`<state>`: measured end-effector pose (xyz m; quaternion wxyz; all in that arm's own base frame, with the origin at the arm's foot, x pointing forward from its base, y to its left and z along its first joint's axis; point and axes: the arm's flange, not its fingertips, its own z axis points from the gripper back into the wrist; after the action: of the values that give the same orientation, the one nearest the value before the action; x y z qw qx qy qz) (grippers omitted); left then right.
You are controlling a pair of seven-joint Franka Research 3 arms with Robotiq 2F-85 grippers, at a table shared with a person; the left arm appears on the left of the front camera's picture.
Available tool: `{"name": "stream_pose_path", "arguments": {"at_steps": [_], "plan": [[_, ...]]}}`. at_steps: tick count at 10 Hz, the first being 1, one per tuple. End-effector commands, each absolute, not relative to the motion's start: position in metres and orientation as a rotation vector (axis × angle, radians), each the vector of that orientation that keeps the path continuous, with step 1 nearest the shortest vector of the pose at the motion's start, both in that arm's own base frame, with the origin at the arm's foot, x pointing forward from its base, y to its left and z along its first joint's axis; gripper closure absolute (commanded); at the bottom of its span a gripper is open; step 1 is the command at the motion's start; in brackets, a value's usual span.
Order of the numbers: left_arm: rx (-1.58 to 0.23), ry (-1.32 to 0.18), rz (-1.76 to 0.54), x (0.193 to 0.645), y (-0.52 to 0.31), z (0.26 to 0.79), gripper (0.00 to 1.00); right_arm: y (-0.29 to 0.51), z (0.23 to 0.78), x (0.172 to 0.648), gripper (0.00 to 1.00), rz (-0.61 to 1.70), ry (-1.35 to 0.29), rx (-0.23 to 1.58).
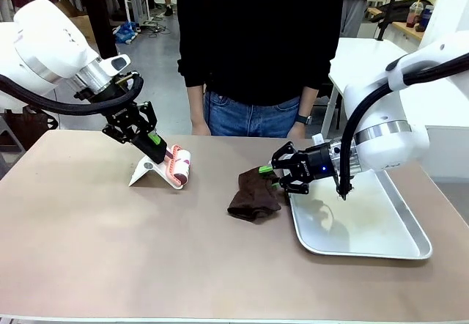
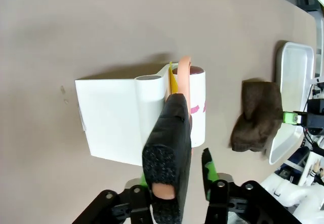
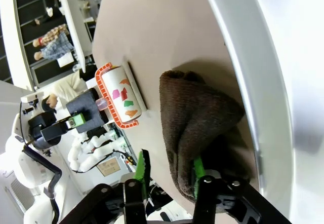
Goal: Clean the surface of the table.
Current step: Return the Lint Roller and towel to their original positions.
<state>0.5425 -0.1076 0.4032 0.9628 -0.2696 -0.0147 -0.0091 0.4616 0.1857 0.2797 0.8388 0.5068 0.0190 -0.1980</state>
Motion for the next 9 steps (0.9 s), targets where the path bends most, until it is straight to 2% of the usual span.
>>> {"name": "stream_pose_path", "arguments": {"at_steps": [1,2,3,7,9], "plan": [[-0.516,-0.041,0.014,0.544,-0.103,0.41,0.13,0.186,0.281,0.466,0.0,-0.42,0.042,1.067],[-0.515,-0.05,0.022,0.542,-0.098,0.412,0.0,0.185,0.281,0.466,0.08,-0.422,0.043,1.069],[-0.508,-0.054,0.029,0.539,-0.09,0.413,0.0,0.185,0.281,0.466,0.0,-0.422,0.043,1.066],[-0.516,-0.053,0.006,0.515,-0.058,0.422,0.0,0.189,0.298,0.455,0.0,-0.38,0.045,1.03],[-0.567,-0.083,-0.001,0.493,-0.04,0.432,0.0,0.192,0.329,0.441,0.0,-0.427,0.036,0.9]]}}
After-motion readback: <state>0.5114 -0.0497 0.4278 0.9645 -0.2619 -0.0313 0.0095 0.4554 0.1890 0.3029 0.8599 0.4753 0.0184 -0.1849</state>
